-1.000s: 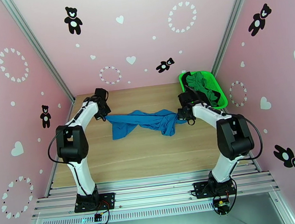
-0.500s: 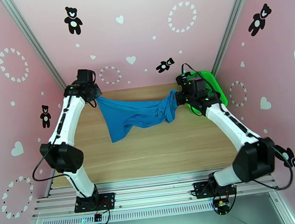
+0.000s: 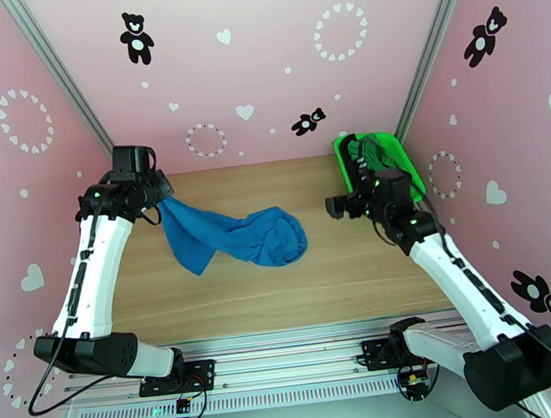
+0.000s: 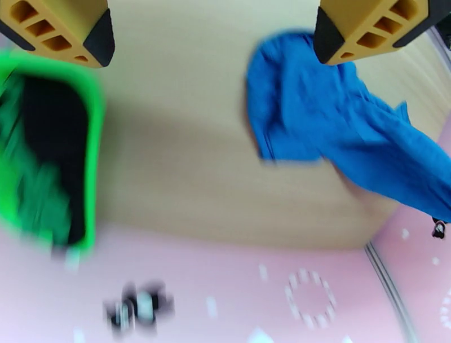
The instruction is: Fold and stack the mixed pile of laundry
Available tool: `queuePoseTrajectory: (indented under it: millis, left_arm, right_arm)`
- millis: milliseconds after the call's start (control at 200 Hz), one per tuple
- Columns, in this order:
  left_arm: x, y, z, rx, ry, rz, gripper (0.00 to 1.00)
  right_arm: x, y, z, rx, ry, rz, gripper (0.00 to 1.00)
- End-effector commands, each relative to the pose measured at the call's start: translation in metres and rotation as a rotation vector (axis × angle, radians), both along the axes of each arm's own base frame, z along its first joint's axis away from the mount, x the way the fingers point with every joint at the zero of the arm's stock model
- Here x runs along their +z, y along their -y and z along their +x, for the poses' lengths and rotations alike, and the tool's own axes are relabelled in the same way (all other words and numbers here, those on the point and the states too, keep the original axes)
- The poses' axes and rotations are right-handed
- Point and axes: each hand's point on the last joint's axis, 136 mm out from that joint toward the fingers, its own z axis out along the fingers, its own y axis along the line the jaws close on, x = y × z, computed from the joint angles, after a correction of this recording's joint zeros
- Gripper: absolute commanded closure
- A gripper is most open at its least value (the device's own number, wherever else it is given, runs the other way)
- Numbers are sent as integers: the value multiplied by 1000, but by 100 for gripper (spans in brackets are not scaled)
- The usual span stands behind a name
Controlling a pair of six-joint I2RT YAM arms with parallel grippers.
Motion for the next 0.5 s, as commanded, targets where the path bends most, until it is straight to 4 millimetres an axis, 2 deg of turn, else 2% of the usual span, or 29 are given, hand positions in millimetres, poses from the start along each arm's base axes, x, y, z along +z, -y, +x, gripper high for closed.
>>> queuePoseTrajectory:
  millis: [0,150,355,496]
  left_arm:
    - [-14,0,-4,6,-8,-28,100]
    - [-26,0,-11,16,-25,-39,100]
    - [-30,-2,-17,25,-30,-37,100]
    - [-33,-2,-19,29,-36,-40,100]
  right_arm:
    - [-47,-19,-9,-27,-202,162,1]
    - [-94,-63,-1,41,-347,208,2]
    - [-120,-134,34,185,-428,184,17]
    - [-143,-170,52,244,-485,147,25]
